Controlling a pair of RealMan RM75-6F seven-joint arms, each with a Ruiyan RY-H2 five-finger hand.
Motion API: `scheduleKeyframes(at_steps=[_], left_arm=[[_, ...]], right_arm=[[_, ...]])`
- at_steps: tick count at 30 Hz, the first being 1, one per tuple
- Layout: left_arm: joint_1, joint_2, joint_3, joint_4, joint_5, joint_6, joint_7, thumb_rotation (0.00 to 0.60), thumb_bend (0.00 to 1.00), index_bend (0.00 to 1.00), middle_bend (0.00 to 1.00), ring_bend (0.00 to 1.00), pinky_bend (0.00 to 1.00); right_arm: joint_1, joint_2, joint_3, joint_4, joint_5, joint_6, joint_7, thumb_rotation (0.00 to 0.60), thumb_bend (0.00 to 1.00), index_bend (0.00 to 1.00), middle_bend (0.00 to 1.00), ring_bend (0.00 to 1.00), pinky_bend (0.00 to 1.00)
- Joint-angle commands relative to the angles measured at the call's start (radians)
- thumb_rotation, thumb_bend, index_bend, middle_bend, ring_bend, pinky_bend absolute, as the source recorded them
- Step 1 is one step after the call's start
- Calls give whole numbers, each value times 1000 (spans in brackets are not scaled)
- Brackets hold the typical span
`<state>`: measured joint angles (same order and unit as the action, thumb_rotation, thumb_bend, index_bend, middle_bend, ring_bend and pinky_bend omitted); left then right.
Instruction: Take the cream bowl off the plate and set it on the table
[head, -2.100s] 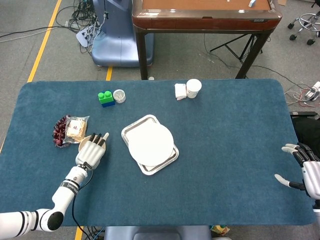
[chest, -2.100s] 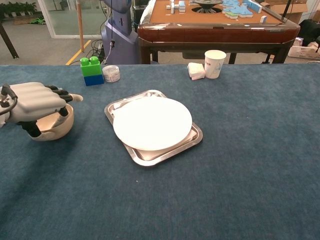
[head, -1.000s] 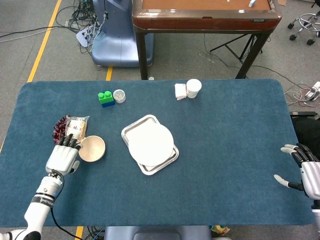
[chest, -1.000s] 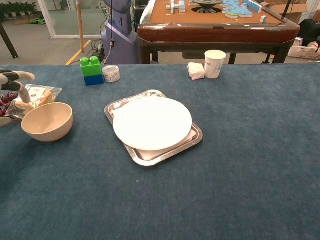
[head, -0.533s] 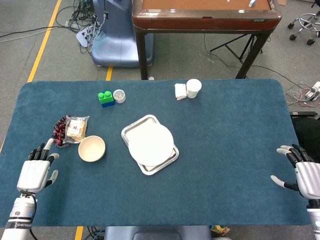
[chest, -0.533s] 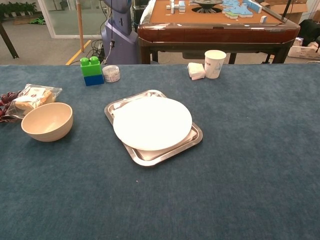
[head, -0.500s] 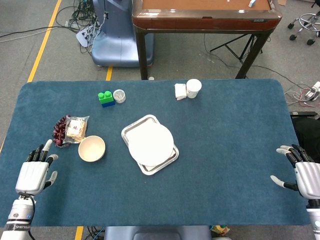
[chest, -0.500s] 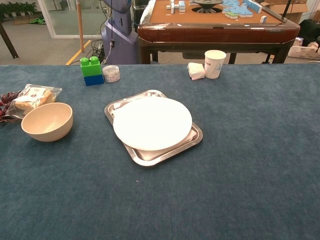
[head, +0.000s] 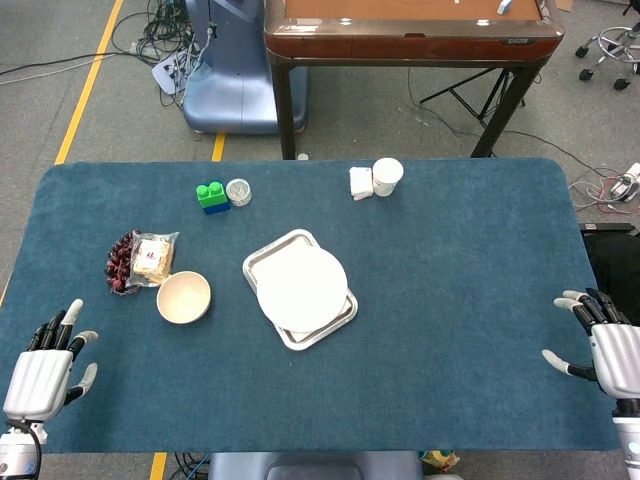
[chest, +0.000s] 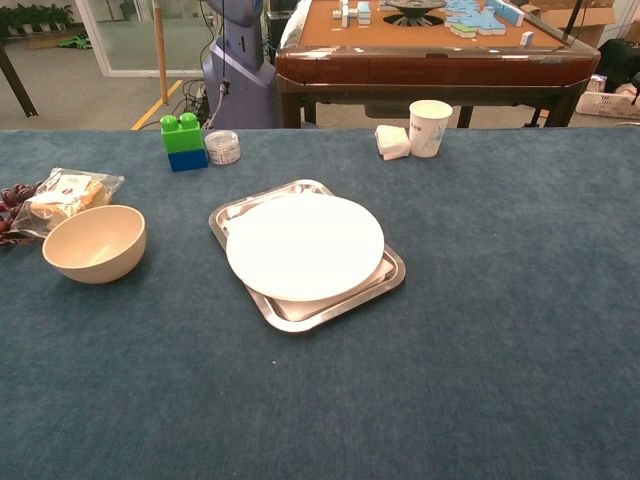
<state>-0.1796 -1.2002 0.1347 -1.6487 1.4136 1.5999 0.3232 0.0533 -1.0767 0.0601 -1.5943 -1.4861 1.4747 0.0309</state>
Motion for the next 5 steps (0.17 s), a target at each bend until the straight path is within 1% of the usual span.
scheduleKeyframes(at_steps=[1, 5], left_arm=[[7, 13, -7, -7, 4, -19, -15, 600, 353, 342, 24, 0, 130], [18, 16, -23, -8, 14, -22, -22, 600, 354, 349, 24, 0, 130]], right_arm=[[6, -1, 1, 5, 7, -14, 4, 600, 0, 303, 249, 137, 343], [16, -3, -1, 11, 17, -43, 4, 600, 0, 303, 249, 137, 343]])
